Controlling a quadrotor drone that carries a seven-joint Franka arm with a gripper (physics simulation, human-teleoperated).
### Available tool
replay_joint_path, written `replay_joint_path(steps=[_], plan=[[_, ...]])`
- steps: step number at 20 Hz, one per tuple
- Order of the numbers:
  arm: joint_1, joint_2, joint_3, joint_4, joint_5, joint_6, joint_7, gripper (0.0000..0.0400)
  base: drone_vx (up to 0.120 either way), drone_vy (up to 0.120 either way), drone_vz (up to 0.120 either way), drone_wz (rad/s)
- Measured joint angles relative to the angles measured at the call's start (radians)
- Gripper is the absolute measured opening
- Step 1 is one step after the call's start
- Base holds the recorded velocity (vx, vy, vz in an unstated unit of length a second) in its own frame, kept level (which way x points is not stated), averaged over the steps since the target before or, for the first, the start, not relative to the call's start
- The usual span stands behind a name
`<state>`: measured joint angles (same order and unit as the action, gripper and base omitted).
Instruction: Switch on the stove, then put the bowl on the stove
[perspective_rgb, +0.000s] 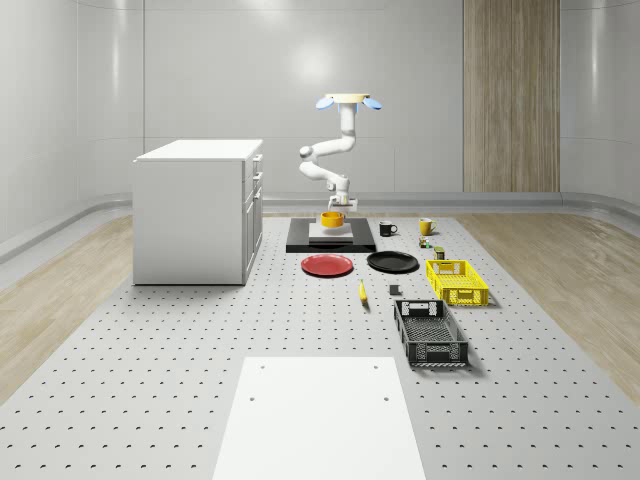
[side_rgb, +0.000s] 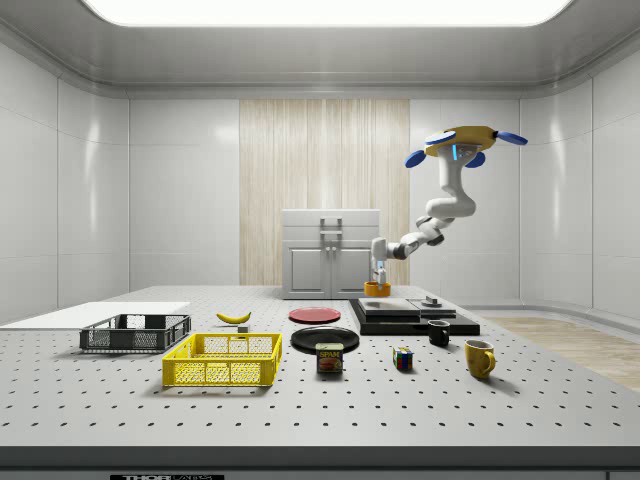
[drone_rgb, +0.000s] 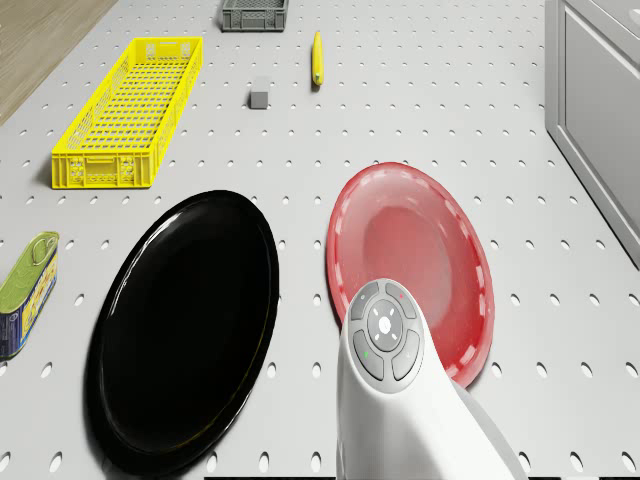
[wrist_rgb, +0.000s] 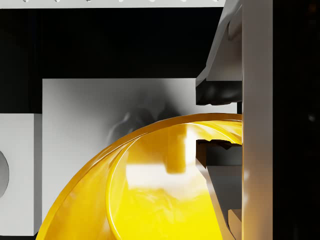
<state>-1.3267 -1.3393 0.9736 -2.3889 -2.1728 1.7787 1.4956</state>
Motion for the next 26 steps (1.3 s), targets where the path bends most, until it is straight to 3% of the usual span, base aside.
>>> replay_joint_path(steps=[18,19,21,23,26], plan=[[-0.025,0.042,-0.066,0.084,-0.063,0.054,-0.010,0.0100,-0.011,-0.004,0.000,0.000],[-0.026,0.045,-0.069,0.088,-0.066,0.056,-0.011,0.0166,0.000,0.000,0.000,0.000],[-0.027,0.049,-0.073,0.094,-0.070,0.058,-0.012,0.0258,0.000,0.000,0.000,0.000],[-0.025,0.048,-0.070,0.089,-0.068,0.055,-0.012,0.0314,0.000,0.000,0.000,0.000],[-0.017,0.040,-0.057,0.070,-0.057,0.041,-0.011,0.0359,0.000,0.000,0.000,0.000]])
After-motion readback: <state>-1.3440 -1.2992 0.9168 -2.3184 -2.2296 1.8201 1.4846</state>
